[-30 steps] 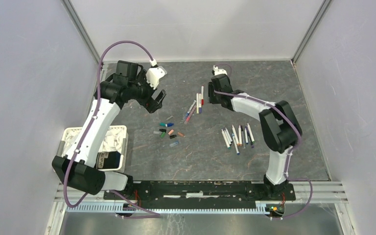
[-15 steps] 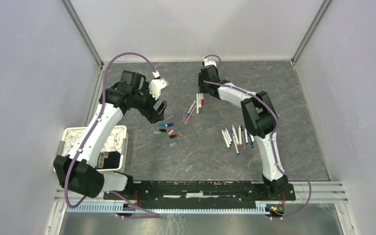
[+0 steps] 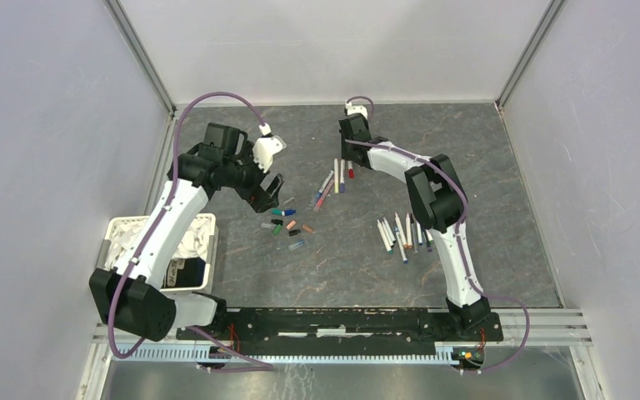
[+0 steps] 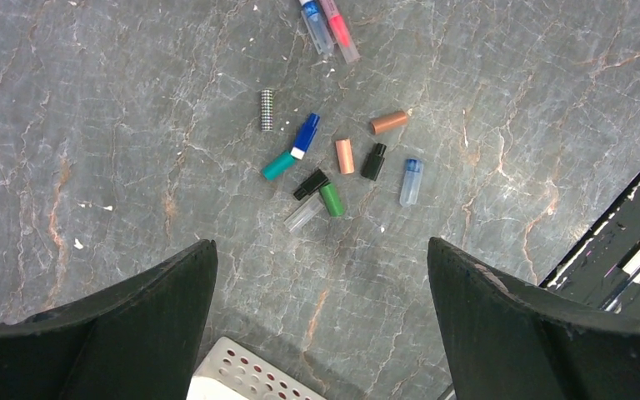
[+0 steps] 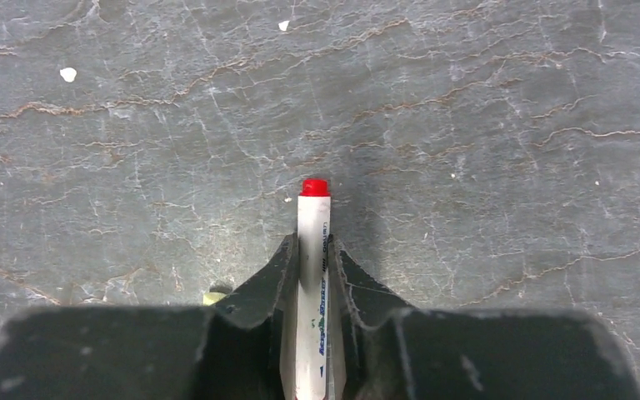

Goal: Open the pen caps
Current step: Pick up the pen from the center of the board.

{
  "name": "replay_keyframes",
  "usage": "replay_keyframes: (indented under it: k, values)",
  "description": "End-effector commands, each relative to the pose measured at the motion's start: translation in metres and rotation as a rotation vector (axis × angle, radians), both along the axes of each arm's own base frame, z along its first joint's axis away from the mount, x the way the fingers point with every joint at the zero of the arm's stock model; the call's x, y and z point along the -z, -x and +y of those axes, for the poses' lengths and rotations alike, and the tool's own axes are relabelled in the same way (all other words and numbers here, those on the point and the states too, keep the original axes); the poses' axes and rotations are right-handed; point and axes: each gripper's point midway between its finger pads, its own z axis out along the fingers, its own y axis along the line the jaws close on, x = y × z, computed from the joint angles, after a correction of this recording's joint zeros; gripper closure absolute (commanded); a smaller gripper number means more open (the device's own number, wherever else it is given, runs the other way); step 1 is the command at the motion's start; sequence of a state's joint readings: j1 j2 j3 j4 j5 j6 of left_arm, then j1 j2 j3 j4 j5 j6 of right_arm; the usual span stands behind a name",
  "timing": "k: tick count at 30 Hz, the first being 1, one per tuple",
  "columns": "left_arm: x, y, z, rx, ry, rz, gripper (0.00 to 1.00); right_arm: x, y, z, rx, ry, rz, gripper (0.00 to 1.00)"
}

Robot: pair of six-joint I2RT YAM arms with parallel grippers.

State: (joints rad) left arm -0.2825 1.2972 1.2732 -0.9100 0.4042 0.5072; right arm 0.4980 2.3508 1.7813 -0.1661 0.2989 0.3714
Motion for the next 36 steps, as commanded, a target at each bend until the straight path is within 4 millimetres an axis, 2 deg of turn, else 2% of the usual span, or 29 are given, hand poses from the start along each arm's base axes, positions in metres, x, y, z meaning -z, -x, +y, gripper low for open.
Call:
replay_keyframes:
  k: [1,6,9,13,14,15,16,19,20,21,23,26,29,36]
  values:
    - [-0.011,0.001,-0.006,0.003,0.053,-0.023,0.0,0.007,0.013,-0.027,0.05,0.06,0.038,0.85]
    - [-0.02,0.001,-0.009,-0.015,0.077,-0.027,0.0,0.0,0.032,-0.048,0.078,0.06,0.046,1.0]
    - [-0.03,-0.001,-0.01,-0.029,0.099,-0.043,0.0,-0.017,0.046,-0.054,0.082,0.004,0.023,1.0]
    - [-0.045,-0.005,-0.012,-0.069,0.135,-0.071,0.0,-0.065,0.07,-0.043,0.043,-0.16,-0.055,1.0]
    - [-0.049,-0.005,-0.014,-0.071,0.151,-0.075,0.0,-0.093,0.076,-0.035,0.024,-0.23,-0.116,1.0]
    - [-0.054,-0.004,-0.016,-0.069,0.17,-0.075,0.0,-0.105,0.087,-0.03,0.005,-0.271,-0.144,1.0]
    - [-0.058,-0.002,-0.02,-0.063,0.191,-0.073,0.0,-0.129,0.097,-0.024,-0.016,-0.324,-0.199,1.0]
    - [-0.067,0.007,-0.035,-0.022,0.283,-0.024,0.0,-0.182,0.135,-0.005,-0.078,-0.469,-0.308,1.0]
    - [-0.07,0.01,-0.04,-0.009,0.307,-0.01,0.0,-0.193,0.147,-0.003,-0.086,-0.508,-0.34,1.0]
    - [-0.074,0.009,-0.043,-0.031,0.342,0.001,0.0,-0.217,0.162,0.003,-0.1,-0.569,-0.408,1.0]
    - [-0.081,0.012,-0.052,-0.02,0.412,0.009,0.0,-0.244,0.19,0.007,-0.082,-0.683,-0.503,1.0]
    - [-0.091,0.03,-0.07,0.073,0.514,0.047,0.0,-0.273,0.226,0.017,-0.082,-0.811,-0.607,1.0]
    - [-0.097,0.048,-0.083,0.154,0.568,0.099,0.0,-0.293,0.24,0.029,-0.094,-0.876,-0.624,1.0]
    - [-0.091,0.08,-0.106,0.322,0.644,0.19,0.0,-0.332,0.269,0.061,-0.154,-0.999,-0.66,1.0]
